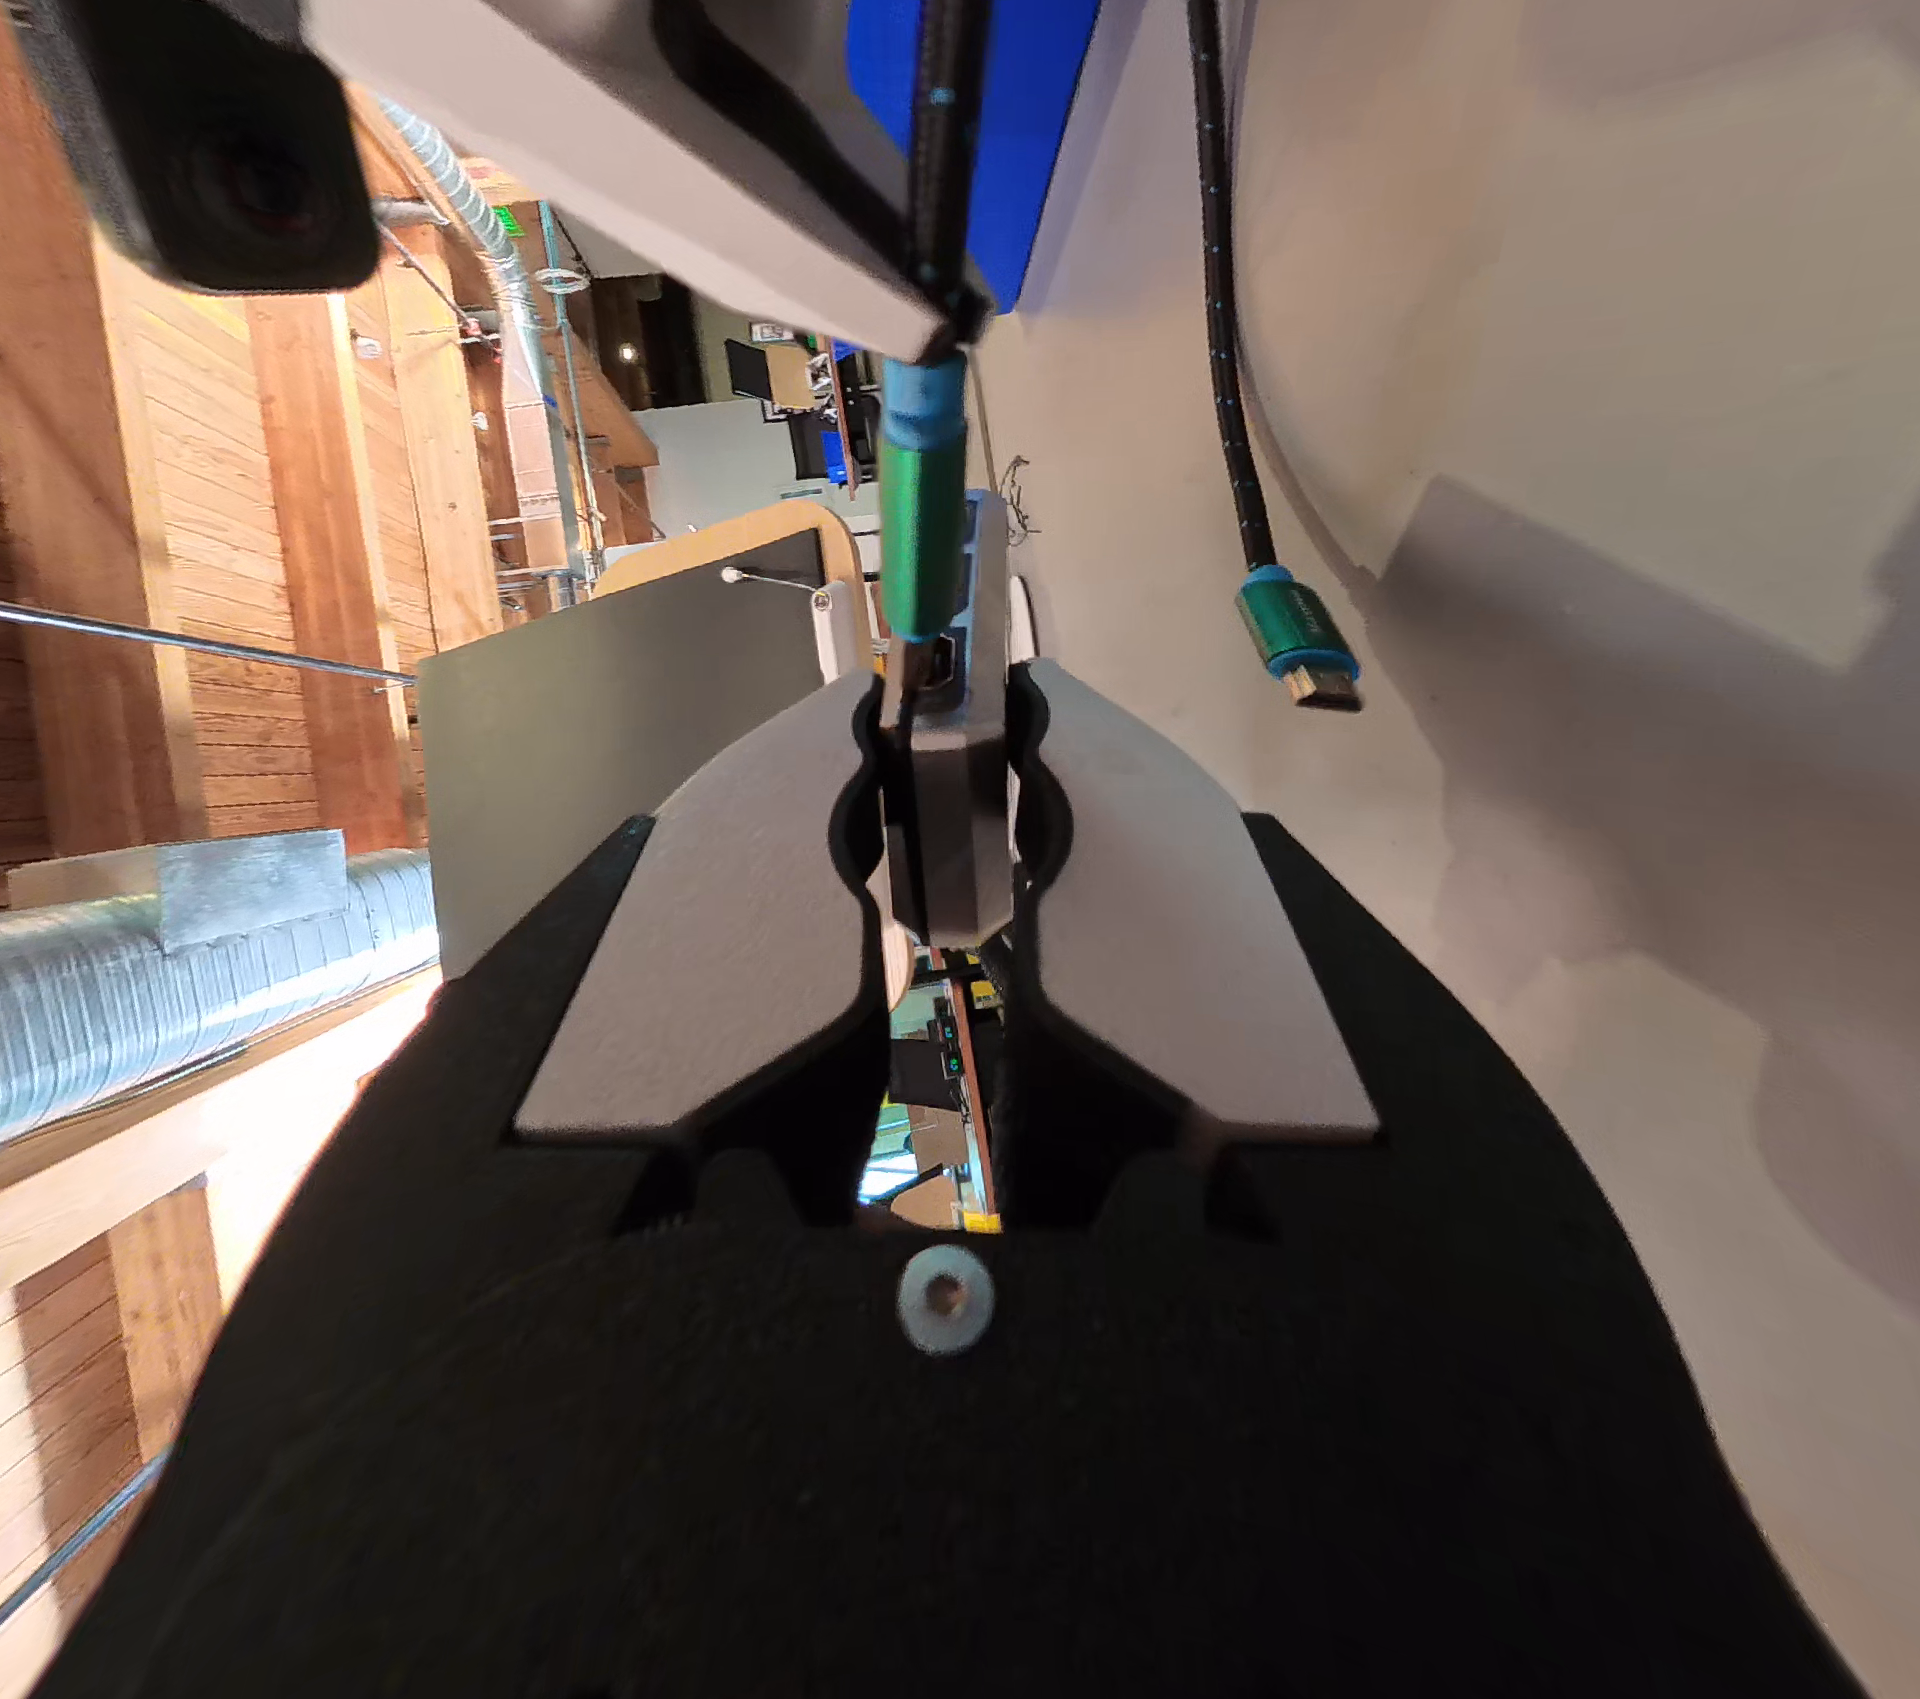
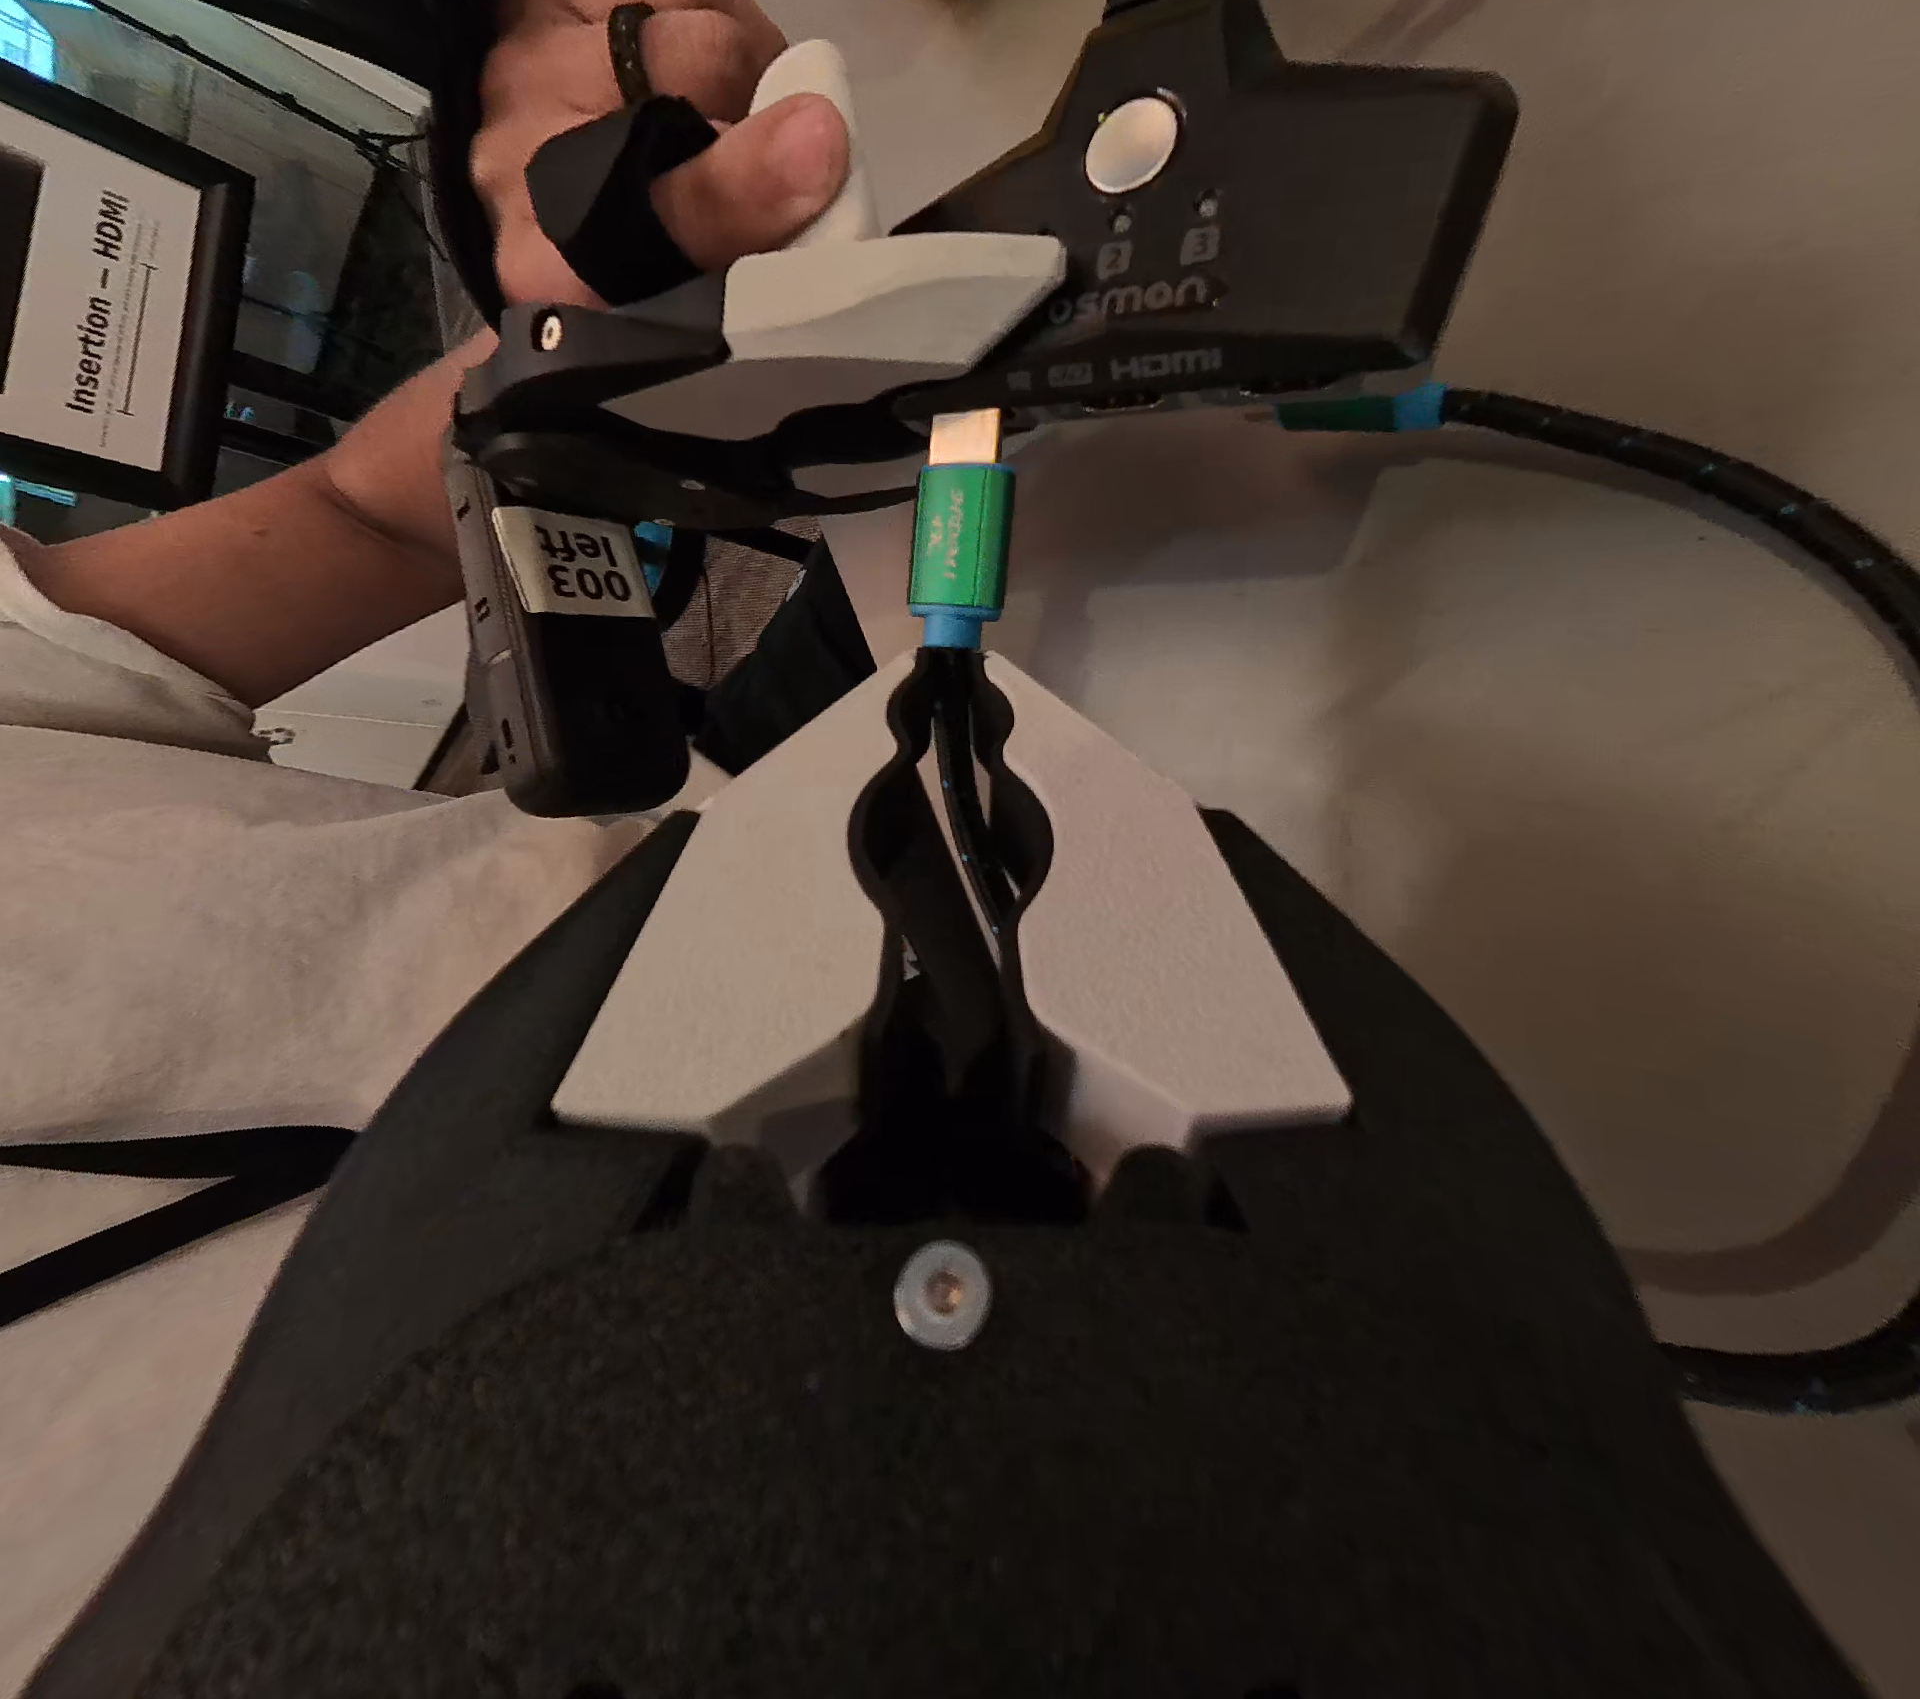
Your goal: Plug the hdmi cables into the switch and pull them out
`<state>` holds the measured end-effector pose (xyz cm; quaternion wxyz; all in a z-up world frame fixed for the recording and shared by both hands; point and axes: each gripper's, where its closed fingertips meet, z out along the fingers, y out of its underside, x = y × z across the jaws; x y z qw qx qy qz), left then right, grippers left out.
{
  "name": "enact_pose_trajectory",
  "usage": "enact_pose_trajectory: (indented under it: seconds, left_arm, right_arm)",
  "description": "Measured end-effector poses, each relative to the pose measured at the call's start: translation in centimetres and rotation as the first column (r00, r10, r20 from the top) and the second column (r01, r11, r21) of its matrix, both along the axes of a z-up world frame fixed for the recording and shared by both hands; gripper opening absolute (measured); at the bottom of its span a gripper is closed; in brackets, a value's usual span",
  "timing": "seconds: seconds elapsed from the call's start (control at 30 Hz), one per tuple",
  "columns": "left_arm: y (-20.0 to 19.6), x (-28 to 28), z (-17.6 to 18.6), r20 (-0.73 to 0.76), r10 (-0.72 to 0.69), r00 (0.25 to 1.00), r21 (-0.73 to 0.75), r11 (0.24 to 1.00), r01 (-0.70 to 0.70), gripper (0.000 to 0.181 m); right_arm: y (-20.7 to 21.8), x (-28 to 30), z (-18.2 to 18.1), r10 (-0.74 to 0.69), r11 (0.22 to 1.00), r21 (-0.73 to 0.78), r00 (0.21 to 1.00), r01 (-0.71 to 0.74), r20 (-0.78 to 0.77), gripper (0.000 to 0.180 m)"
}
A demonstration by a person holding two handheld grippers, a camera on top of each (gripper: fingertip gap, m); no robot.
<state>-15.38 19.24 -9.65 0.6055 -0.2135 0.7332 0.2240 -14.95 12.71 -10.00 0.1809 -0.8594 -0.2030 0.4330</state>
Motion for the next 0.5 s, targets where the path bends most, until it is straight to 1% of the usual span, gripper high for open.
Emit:
enact_pose_trajectory:
  seconds: [0.5]
  left_arm:
    - [-0.1, 0.04, -0.01, -0.004, -0.001, 1.0, 0.033, 0.999, 0.001, 0.021]
  right_arm:
    - [-0.03, -0.21, -0.83, 0.015, 0.999, -0.036, 0.999, -0.016, -0.035, 0.005]
